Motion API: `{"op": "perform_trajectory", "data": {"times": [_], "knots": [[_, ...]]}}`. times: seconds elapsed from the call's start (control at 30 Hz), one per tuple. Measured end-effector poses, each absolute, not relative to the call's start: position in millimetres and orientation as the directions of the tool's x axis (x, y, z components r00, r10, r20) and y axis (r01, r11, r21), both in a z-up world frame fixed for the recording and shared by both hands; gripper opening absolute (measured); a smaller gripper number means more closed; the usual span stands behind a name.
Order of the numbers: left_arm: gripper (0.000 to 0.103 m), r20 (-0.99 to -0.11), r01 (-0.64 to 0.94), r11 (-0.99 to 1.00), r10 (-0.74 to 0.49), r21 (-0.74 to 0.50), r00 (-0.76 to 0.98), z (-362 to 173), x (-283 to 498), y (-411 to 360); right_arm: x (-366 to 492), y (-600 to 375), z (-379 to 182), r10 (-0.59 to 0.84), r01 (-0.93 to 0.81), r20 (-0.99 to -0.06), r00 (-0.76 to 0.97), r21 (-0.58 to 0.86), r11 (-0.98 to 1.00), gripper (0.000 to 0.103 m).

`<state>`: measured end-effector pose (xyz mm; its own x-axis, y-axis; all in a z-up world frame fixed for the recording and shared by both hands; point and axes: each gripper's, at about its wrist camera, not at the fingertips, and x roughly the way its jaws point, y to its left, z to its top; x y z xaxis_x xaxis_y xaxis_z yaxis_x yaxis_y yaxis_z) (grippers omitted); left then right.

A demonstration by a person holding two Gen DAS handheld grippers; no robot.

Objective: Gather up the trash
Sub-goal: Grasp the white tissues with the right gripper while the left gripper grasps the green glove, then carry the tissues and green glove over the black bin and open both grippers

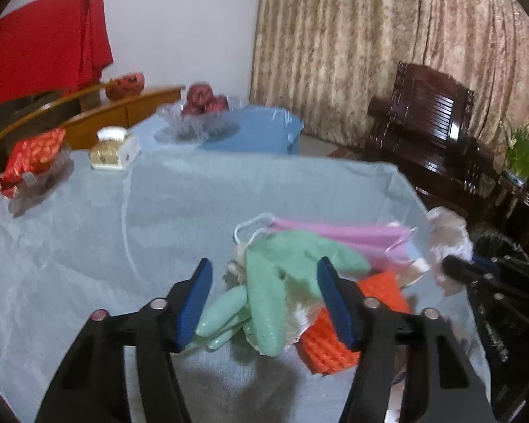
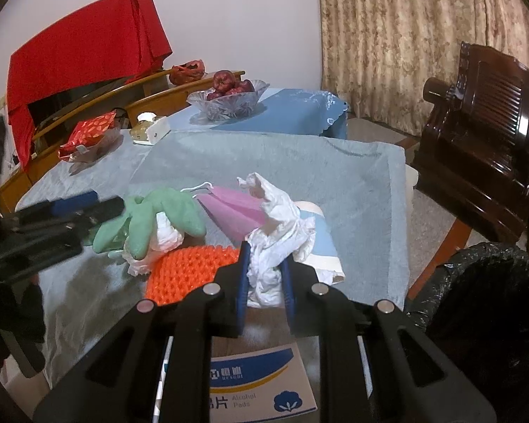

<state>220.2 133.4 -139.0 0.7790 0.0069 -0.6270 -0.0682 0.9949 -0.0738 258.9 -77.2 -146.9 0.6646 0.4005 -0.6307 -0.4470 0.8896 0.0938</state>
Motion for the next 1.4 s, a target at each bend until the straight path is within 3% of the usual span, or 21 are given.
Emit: {"op": "perform_trajectory", "data": {"times": [0.17, 0.23, 0.3, 0.47, 1.1, 1.4], "knots": [[0.049, -0.669, -0.060, 0.992, -0.030, -0.110, 0.743, -156, 233, 139, 262, -75, -151, 0.398, -0.448, -0.639, 0.658, 0.093, 0.889, 0.016], [0.042, -0.677, -0.046, 0.989, -0.061, -0.138, 0.734, -158, 237, 140, 263, -75, -152, 0.397, -0.447, -0.642, 0.655, 0.094, 0.890, 0.016], [0.027, -0.683, -0.024, 0.982, -0.111, -0.185, 0.722, -160, 241, 143, 264, -74, -152, 0.396, -0.446, -0.643, 0.656, 0.093, 0.890, 0.016], [0.011, -0.659, 0.012, 0.974, -0.161, -0.225, 0.735, -150, 237, 143, 264, -74, -152, 0.394, -0.443, -0.642, 0.658, 0.093, 0.892, 0.016], [0.008, -0.503, 0.088, 0.959, -0.218, -0.270, 0.837, -68, 199, 138, 247, -90, -116, 0.395, -0.431, -0.572, 0.718, 0.079, 0.899, 0.016], [0.007, -0.503, 0.123, 0.959, -0.240, -0.254, 0.830, -58, 174, 122, 223, -106, -103, 0.405, -0.425, -0.544, 0.735, 0.095, 0.900, 0.016]]}}
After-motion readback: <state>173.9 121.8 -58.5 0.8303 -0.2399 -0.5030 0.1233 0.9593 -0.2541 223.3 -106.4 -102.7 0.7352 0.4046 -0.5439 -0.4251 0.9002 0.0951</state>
